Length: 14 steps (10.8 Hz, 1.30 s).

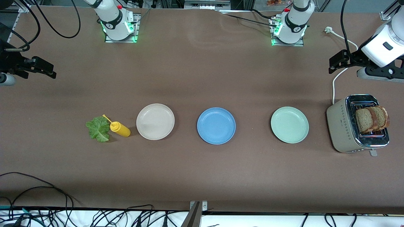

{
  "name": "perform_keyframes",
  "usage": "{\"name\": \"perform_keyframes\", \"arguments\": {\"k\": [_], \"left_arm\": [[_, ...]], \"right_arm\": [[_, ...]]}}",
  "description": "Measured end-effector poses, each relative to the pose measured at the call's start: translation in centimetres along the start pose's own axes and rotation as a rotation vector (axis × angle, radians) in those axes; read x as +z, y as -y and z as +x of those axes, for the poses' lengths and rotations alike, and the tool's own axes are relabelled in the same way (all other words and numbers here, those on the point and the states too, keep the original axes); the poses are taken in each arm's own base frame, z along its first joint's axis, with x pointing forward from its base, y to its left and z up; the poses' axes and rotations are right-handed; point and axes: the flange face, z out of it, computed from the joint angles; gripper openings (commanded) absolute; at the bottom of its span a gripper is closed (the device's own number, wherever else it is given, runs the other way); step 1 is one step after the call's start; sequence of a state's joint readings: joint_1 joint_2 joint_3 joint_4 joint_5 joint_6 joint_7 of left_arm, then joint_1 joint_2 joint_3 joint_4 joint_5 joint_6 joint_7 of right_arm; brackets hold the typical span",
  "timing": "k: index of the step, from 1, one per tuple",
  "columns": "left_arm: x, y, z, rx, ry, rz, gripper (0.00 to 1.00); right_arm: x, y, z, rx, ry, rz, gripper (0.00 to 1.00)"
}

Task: Make sandwich in blue plate with both arms

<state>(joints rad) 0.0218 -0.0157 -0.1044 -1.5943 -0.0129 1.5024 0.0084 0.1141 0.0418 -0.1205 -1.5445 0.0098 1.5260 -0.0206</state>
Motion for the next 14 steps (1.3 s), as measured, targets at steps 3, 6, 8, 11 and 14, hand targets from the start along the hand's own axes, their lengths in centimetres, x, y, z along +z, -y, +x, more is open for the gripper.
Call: {"name": "perform_keyframes", "arguments": {"k": [3,6,8,11,14], "left_arm": [[0.0,0.03,0.0,-0.001,0.0,0.0,1.0],[0.0,0.03,0.0,-0.001,0.0,0.0,1.0],[0.0,0.03,0.0,-0.001,0.0,0.0,1.0],[0.07,0.04,0.02,-0.001,0.002,0.0,1.0],[0.47,0.99,0.22,-0.017,0.012,-0.002,1.0]], "right_arm": [[0.0,0.0,0.0,0.0,0.0,0.0,1.0],[0.0,0.0,0.0,0.0,0.0,0.0,1.0],[0.0,0.0,0.0,0.0,0.0,0.0,1.0],[0.0,0.0,0.0,0.0,0.0,0.0,1.0],[0.0,0.0,0.0,0.0,0.0,0.0,1.0]]}}
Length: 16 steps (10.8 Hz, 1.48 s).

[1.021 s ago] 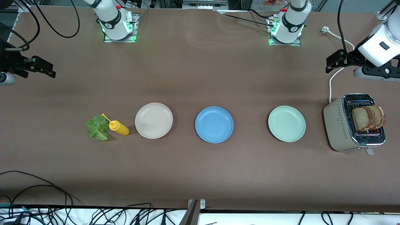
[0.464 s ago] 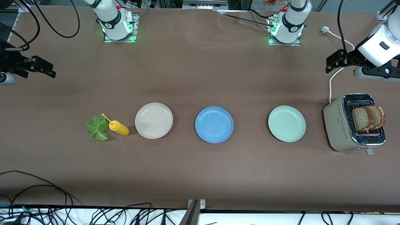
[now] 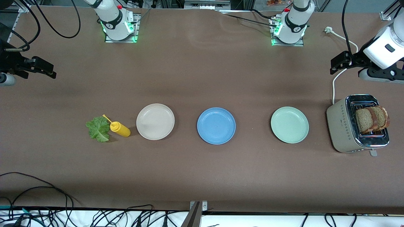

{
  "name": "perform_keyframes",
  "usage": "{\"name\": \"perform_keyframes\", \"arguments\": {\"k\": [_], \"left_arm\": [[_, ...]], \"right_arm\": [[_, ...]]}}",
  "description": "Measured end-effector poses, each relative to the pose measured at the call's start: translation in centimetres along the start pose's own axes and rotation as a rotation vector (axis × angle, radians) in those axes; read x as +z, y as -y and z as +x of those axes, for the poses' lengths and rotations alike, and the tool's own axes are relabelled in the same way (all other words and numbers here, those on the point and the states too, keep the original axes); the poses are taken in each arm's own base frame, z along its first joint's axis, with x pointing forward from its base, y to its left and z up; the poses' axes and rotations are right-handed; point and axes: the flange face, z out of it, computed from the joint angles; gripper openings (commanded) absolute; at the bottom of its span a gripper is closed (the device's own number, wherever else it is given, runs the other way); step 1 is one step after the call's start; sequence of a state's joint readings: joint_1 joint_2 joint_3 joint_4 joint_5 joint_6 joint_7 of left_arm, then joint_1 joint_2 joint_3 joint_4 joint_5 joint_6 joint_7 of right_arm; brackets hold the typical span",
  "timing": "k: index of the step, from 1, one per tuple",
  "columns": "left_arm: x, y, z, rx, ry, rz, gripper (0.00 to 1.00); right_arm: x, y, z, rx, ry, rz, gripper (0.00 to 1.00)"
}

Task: Make sandwich in blue plate with both arms
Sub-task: 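Move the left gripper down over the bread slice in the toaster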

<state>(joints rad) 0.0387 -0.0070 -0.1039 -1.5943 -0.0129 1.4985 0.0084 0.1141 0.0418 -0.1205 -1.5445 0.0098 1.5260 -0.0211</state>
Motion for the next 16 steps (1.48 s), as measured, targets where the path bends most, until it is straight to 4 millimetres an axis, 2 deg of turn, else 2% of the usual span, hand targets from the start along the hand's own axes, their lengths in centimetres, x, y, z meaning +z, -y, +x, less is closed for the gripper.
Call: {"name": "perform_keyframes", "arguments": {"k": [2,5,8,10,11,12,16], "left_arm": [[0.6,1.7,0.3,-0.028,0.011,-0.004,1.0],[2.1,5.9,1.1,-0.028,0.034,-0.017,1.0],[4.7,12.7,3.2,0.018,-0.009,-0.028,1.0],[7.2,17.6,4.6,0.061,-0.041,-0.027,1.0],[8.5,19.3,5.2,0.08,-0.051,-0.022,1.0],[9.6,20.4,5.8,0.102,-0.059,-0.007,1.0],[13.9,22.4,8.0,0.123,-0.057,0.046,1.0]], "right_arm": [[0.0,0.0,0.0,0.0,0.0,0.0,1.0],[0.0,-0.1,0.0,0.001,0.0,0.0,1.0],[0.0,-0.1,0.0,0.002,0.0,0.0,1.0],[0.0,-0.1,0.0,0.002,0.001,0.0,1.0],[0.0,-0.1,0.0,0.002,0.001,0.0,1.0],[0.0,-0.2,0.0,0.002,0.001,0.0,1.0],[0.0,-0.2,0.0,0.003,0.001,0.0,1.0]]}}
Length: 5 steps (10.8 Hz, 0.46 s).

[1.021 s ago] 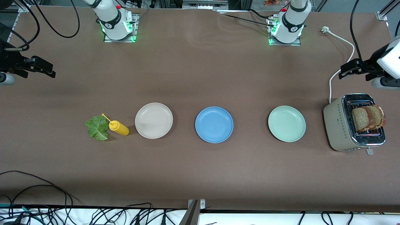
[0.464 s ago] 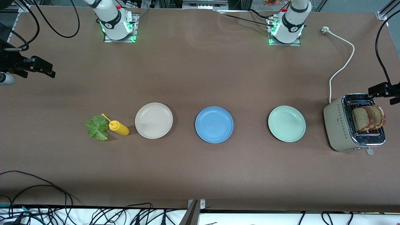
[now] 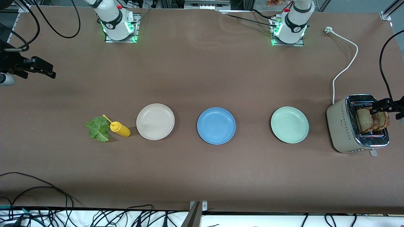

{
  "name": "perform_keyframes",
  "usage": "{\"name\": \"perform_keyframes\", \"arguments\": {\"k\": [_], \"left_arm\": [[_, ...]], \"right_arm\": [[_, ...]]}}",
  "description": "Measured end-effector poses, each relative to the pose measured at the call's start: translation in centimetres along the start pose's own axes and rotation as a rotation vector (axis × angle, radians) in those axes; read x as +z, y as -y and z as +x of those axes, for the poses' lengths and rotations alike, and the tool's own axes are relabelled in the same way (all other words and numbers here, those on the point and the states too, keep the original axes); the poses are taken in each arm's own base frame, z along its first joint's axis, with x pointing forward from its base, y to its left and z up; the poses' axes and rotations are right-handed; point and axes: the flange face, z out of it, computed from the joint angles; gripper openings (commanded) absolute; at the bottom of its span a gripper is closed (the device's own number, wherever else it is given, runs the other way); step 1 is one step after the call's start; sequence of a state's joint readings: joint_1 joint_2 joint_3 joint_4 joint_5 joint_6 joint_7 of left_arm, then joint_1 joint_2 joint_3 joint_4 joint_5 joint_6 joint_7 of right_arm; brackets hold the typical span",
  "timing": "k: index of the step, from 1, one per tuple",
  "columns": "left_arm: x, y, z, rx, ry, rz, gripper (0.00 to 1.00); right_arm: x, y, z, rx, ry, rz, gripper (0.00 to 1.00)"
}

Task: Make sandwich in blue plate with both arms
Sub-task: 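Move the left gripper down over the bread slice in the toaster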

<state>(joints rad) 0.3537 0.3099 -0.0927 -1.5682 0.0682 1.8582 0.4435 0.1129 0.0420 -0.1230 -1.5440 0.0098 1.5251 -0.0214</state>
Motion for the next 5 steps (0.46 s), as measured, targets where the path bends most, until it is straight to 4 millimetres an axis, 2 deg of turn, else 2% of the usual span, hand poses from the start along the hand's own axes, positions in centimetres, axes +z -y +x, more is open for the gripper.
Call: {"name": "perform_keyframes", "arguments": {"k": [3,5], "left_arm": [[4.3,2.8,0.0,-0.027,0.017,-0.016,0.98],[5.6,3.0,0.2,-0.028,0.032,-0.028,0.96]], "right_arm": [[0.0,-0.1,0.0,0.002,0.0,0.0,1.0],[0.0,-0.1,0.0,0.002,0.0,0.0,1.0]]}}
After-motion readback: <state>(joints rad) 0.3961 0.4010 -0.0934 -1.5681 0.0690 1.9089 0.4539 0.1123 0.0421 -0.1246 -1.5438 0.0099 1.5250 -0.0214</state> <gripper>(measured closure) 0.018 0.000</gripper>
